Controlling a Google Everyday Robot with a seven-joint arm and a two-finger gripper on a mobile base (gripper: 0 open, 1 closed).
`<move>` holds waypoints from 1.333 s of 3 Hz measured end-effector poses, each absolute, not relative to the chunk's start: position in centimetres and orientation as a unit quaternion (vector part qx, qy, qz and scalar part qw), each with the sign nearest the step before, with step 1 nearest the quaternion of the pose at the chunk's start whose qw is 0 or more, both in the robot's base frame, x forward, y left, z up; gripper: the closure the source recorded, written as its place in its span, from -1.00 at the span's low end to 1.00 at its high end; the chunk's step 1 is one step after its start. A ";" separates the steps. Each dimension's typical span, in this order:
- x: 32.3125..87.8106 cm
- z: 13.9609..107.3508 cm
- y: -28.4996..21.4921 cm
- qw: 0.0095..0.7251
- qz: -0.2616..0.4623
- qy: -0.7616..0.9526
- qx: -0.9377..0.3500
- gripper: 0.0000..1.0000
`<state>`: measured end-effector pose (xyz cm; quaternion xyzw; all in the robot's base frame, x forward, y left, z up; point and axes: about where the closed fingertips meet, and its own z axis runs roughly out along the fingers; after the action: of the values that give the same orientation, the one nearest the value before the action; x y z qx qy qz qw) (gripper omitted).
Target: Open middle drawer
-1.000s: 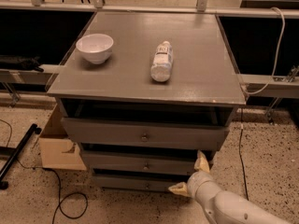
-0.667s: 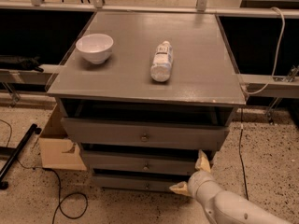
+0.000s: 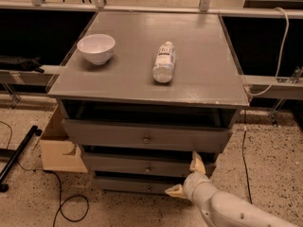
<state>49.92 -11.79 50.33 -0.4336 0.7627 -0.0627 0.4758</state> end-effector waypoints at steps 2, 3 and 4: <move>49.5 50.3 -12.2 0.476 -0.047 0.746 -0.464 -1.00; 49.4 50.4 -12.1 0.477 -0.046 0.747 -0.461 -1.00; 48.3 49.0 -11.2 0.462 -0.033 0.755 -0.464 -1.00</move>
Offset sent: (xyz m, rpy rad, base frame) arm -0.0005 -0.0074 0.0009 -0.0184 -0.0042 0.0377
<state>48.30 -11.20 49.02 -0.4643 0.7548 -0.0334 0.4622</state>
